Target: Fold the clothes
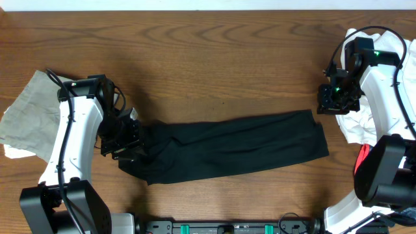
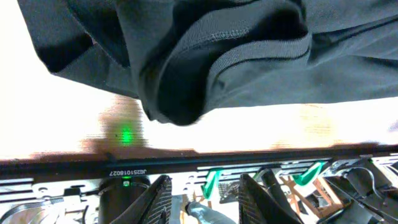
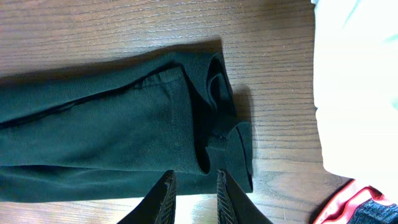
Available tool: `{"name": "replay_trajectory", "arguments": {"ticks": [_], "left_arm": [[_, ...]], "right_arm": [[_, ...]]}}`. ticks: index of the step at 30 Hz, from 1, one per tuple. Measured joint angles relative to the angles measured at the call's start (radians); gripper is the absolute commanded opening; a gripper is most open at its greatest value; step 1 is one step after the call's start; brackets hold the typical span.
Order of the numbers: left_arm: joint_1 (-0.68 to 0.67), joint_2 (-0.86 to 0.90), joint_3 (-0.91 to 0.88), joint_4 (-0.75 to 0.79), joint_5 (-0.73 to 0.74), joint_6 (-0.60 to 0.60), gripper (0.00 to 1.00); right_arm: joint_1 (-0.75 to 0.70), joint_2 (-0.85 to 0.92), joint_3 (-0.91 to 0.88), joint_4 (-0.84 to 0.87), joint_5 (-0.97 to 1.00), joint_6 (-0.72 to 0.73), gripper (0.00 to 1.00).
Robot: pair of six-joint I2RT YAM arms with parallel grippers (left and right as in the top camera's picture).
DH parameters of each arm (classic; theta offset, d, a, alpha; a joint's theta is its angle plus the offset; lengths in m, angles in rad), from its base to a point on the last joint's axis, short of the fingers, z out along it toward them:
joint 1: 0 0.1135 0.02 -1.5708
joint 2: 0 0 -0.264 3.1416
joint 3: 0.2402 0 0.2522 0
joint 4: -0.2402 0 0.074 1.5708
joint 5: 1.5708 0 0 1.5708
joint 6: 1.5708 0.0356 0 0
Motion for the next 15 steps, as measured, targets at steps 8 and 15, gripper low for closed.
{"name": "replay_trajectory", "arguments": {"ticks": [8,15], "left_arm": [[0.0,0.0,0.0,0.032,0.001,-0.01,0.27],[-0.027,0.0,0.0,0.212,0.076,-0.014,0.2]], "right_arm": [[0.0,0.0,0.0,0.004,-0.002,0.0,0.21],[0.0,0.0,0.0,0.004,-0.006,0.0,0.21]]}}
